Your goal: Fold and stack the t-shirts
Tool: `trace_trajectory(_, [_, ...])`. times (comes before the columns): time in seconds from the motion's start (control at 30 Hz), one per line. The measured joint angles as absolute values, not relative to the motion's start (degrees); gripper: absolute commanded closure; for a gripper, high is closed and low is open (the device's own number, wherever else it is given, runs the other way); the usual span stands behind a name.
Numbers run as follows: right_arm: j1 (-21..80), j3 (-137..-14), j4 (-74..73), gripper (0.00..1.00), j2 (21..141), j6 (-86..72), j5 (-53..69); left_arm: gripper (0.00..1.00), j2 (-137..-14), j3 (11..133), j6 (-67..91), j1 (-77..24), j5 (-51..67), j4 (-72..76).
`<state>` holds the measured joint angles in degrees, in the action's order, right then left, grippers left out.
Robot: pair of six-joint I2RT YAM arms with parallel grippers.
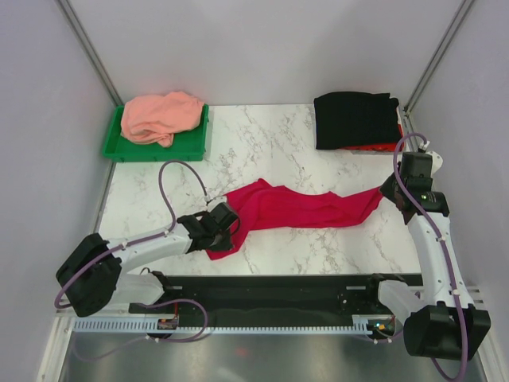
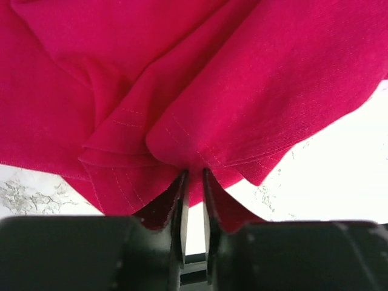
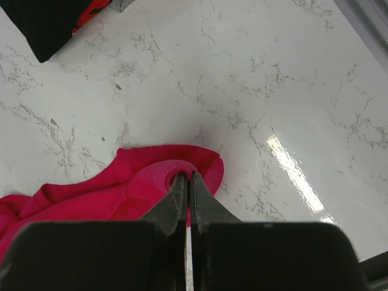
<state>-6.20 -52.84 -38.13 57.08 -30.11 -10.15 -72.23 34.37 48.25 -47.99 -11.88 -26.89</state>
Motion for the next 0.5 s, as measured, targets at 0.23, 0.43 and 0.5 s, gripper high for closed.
trace_trajectory(0.23, [-6.2,-52.1,-38.1,1.00,57.1,-30.1,-10.2,0.84,-71.4,34.3,48.3,-48.0,-11.9,-26.7])
trace_trajectory(0.43, [-6.2,-51.9,-38.1,1.00,57.1,-30.1,-10.2,0.52,-71.3,34.3,48.7,-48.0,-12.0,-26.5])
trace_trajectory(0.5, [-6.2,-51.9,-38.1,1.00,57.1,-30.0,-10.2,0.52,-71.4,34.3,48.7,-48.0,-12.0,-26.4])
